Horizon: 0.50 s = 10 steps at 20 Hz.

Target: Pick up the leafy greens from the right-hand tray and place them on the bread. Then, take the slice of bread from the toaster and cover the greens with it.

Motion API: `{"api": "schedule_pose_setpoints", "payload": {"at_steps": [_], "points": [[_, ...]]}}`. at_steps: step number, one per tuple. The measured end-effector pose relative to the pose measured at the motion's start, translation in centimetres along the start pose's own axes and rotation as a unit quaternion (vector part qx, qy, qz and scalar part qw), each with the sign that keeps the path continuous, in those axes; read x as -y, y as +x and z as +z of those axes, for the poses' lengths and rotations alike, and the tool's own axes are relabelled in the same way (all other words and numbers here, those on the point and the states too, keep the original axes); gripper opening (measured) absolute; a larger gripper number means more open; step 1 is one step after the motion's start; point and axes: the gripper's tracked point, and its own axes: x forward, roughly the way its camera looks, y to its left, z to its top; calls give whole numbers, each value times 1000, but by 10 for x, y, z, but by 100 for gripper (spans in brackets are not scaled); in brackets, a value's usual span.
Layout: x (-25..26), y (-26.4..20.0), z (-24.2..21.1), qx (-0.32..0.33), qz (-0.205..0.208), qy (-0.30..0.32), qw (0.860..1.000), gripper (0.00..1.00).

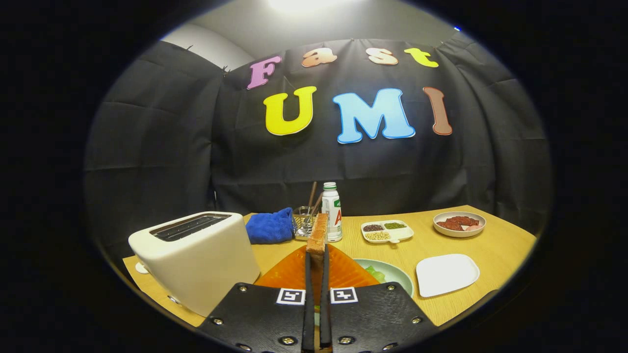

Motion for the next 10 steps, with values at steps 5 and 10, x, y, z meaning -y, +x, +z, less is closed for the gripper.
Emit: {"api": "schedule_pose_setpoints", "payload": {"at_steps": [5,10], "points": [[1,7,-17,-16,5,20,1000,5],[26,12,-29,-38,-15,44,998,5]]}}
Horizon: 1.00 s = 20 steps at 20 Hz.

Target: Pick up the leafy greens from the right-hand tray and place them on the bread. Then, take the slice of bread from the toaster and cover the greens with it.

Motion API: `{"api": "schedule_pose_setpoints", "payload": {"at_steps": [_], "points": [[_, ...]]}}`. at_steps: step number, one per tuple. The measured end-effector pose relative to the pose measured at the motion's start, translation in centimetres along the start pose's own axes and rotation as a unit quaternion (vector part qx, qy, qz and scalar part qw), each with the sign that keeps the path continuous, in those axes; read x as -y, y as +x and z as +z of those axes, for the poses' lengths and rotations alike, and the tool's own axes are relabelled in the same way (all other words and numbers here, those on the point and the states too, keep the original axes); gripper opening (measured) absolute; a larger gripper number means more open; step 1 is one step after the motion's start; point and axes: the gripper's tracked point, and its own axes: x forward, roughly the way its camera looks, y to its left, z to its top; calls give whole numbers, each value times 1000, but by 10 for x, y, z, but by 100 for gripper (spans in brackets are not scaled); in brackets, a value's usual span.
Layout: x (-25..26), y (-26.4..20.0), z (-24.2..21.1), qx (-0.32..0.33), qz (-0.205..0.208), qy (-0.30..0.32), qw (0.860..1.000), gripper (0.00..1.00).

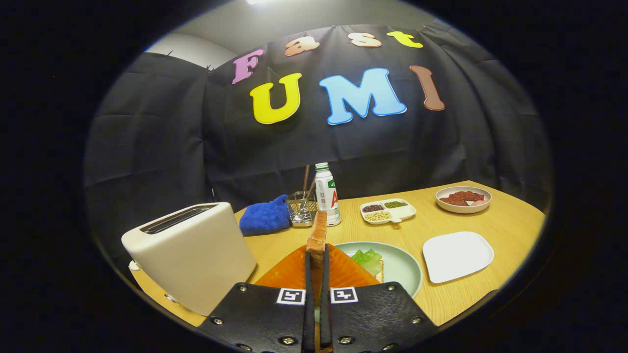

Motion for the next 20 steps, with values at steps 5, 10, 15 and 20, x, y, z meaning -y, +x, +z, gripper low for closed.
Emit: {"api": "schedule_pose_setpoints", "payload": {"at_steps": [5,10,15,20], "points": [[20,0,-8,-20,-13,-4,1000,5],[25,-2,-10,-26,-10,-12,1000,11],[34,-3,-11,-21,-11,-14,1000,21],[48,-2,-16,-25,-19,-32,999,31]]}}
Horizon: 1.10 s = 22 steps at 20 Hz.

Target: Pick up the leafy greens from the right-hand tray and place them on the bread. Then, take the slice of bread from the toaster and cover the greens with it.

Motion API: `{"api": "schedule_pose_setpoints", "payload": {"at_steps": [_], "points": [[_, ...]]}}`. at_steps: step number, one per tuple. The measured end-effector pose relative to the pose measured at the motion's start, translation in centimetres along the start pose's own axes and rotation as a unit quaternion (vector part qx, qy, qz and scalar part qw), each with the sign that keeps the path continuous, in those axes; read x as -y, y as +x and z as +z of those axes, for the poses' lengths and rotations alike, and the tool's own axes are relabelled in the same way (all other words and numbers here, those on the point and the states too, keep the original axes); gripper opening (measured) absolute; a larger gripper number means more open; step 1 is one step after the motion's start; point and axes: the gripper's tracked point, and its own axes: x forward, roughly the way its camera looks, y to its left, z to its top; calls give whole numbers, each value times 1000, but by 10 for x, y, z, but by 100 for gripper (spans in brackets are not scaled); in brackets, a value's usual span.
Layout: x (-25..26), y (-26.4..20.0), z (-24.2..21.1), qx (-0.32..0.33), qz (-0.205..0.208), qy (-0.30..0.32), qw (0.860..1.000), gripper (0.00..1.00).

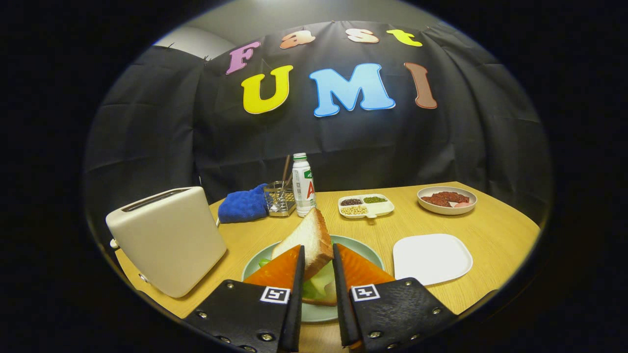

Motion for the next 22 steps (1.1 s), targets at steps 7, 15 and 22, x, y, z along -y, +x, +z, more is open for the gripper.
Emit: {"api": "schedule_pose_setpoints", "payload": {"at_steps": [7,15,22], "points": [[22,0,-3,0,-15,-6,1000,42],[95,-34,38,45,-58,-25,997,42],[202,-68,48,44,-115,-31,992,42]]}}
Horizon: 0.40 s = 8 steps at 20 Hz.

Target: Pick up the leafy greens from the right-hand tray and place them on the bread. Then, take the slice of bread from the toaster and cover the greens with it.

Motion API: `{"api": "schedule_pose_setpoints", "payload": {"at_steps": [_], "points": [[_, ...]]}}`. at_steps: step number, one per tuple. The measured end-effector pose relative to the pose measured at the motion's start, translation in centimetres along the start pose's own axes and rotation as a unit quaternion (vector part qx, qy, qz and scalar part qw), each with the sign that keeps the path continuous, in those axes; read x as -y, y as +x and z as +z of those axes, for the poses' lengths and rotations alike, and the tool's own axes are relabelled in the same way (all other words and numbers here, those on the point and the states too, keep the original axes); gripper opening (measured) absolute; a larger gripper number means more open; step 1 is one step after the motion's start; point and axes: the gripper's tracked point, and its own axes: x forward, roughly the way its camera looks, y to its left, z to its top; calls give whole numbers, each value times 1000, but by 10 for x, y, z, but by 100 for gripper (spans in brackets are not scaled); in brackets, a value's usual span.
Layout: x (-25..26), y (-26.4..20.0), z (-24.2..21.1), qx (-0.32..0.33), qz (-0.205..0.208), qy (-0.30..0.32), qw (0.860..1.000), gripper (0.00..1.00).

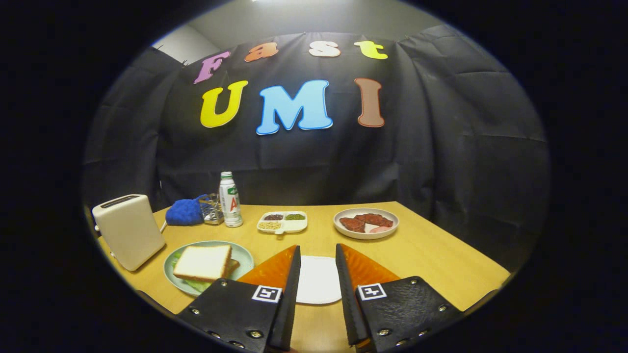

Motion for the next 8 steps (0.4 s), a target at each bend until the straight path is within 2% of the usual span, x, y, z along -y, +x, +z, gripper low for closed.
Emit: {"api": "schedule_pose_setpoints", "payload": {"at_steps": [3,8], "points": [[40,-4,10,25,-12,-39,999,42],[70,-11,12,41,30,-62,997,42]]}}
